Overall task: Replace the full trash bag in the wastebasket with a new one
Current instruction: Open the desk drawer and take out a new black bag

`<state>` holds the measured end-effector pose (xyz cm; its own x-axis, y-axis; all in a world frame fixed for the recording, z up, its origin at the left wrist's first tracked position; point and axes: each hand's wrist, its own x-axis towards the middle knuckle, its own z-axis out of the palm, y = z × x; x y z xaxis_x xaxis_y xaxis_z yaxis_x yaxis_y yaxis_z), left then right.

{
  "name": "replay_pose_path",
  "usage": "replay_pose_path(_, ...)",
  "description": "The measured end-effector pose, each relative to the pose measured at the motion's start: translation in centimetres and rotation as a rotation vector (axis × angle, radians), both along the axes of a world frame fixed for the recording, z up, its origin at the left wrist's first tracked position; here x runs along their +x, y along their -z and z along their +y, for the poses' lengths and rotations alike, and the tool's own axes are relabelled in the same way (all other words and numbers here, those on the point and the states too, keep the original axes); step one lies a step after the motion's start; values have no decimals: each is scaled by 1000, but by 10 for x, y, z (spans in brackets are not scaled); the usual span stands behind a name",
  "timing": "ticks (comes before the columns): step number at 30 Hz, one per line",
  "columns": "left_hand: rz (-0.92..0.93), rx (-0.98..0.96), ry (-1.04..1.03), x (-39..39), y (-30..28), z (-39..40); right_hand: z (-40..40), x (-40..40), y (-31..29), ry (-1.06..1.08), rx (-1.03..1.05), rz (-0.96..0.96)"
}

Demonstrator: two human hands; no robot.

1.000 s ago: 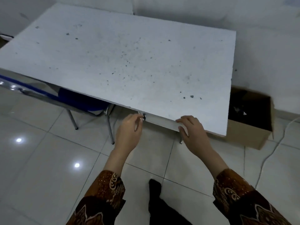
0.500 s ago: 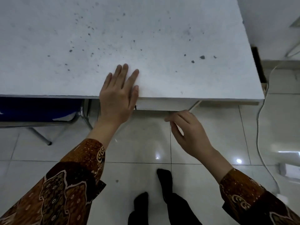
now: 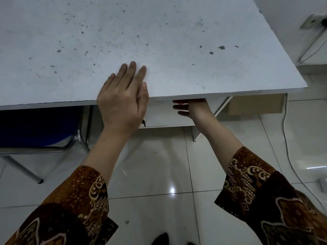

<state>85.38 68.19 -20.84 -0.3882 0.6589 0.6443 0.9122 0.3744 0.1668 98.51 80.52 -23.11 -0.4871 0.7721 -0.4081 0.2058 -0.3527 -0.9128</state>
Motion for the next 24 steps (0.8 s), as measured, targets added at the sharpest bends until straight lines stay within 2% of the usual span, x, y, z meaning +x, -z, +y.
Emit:
replay_pose_path(4,-63,-61,-12,3,-6,-3,3,-7,0,83,-96,111)
replay_pose_path(7,-122,-117,-9,5,-11,-6,5,-10,0,29,-89,152)
replay_pose_path(11,-178,-195,17,6,-18,-10,1,-10,-3,33,-46,50)
replay_pose_path(13,-209,-231,32,6,-21,-12,-7,-6,-2,80,-102,57)
replay_pose_path(24,-240,-325,48,6,-26,-14,-53,39,9,53,-7,16)
